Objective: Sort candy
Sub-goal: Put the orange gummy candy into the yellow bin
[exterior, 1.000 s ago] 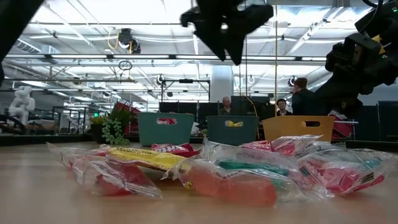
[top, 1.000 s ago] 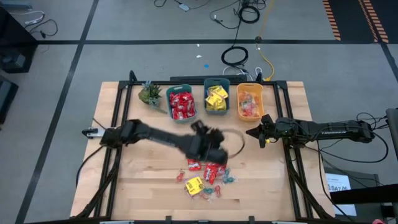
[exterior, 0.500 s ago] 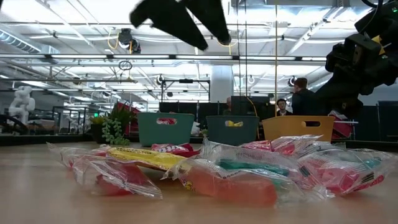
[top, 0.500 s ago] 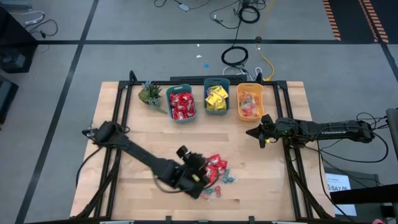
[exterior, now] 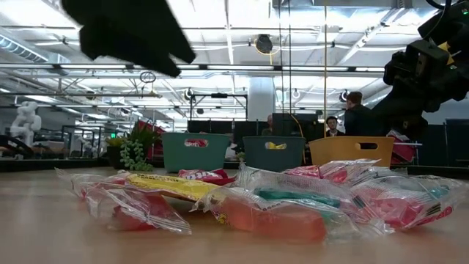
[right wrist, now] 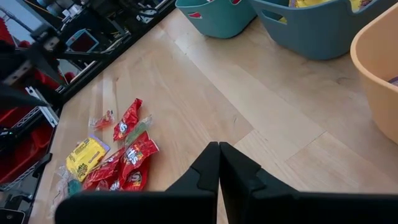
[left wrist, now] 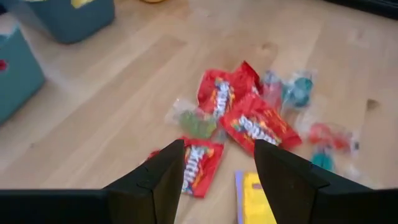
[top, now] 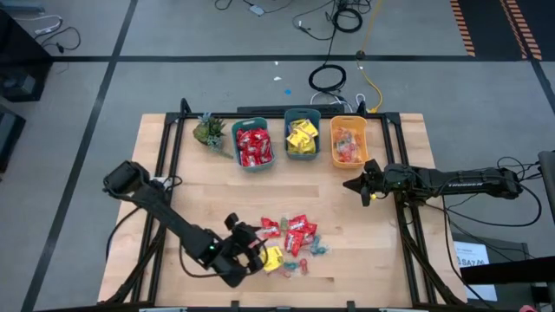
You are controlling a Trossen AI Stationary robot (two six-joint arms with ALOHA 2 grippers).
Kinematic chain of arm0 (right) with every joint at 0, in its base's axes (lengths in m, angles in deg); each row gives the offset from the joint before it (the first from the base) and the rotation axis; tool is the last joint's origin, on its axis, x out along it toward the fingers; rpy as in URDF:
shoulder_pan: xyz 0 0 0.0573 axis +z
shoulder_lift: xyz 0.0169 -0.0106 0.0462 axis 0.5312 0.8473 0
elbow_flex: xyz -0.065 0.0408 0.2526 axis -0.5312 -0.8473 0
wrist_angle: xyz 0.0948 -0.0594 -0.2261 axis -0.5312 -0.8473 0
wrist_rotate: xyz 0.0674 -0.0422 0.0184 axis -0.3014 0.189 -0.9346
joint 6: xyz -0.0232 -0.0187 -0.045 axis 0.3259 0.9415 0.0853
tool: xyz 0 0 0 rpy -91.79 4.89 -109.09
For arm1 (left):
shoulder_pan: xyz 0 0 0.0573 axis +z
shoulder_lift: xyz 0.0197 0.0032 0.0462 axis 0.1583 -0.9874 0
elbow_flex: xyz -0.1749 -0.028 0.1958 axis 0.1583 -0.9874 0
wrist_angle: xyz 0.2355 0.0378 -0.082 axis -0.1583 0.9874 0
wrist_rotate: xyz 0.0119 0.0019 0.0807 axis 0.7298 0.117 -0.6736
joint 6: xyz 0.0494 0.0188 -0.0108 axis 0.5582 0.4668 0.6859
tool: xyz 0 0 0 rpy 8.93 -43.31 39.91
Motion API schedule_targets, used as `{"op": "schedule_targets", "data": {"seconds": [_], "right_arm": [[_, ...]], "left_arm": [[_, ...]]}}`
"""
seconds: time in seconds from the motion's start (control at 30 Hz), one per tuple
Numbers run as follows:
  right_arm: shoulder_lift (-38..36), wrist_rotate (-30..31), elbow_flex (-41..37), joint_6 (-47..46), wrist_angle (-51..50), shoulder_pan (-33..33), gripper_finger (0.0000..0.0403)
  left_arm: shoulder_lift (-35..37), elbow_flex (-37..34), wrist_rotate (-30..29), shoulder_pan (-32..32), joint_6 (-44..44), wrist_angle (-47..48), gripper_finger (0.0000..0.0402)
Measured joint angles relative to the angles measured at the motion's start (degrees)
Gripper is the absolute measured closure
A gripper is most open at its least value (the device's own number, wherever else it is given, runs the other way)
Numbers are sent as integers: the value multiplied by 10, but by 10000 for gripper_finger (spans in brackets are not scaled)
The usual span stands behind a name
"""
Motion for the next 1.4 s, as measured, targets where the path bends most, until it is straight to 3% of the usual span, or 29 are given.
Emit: {"op": "schedule_targets", "data": {"seconds": [0.13,0.37,0.7,1.07,1.4], "right_arm": [[0,0,0,0,0,0,401],[0,0,0,0,0,0,401],[0,0,0,0,0,0,401],[0,0,0,0,0,0,401],[0,0,0,0,0,0,401]], "left_arm": [[17,-64,21,-17,1,-52,199],[49,-185,122,-33,73,-184,199],[42,-276,174,-21,96,-251,199],[45,-281,208,-17,122,-259,199],[104,-265,214,-17,77,-152,199]]}}
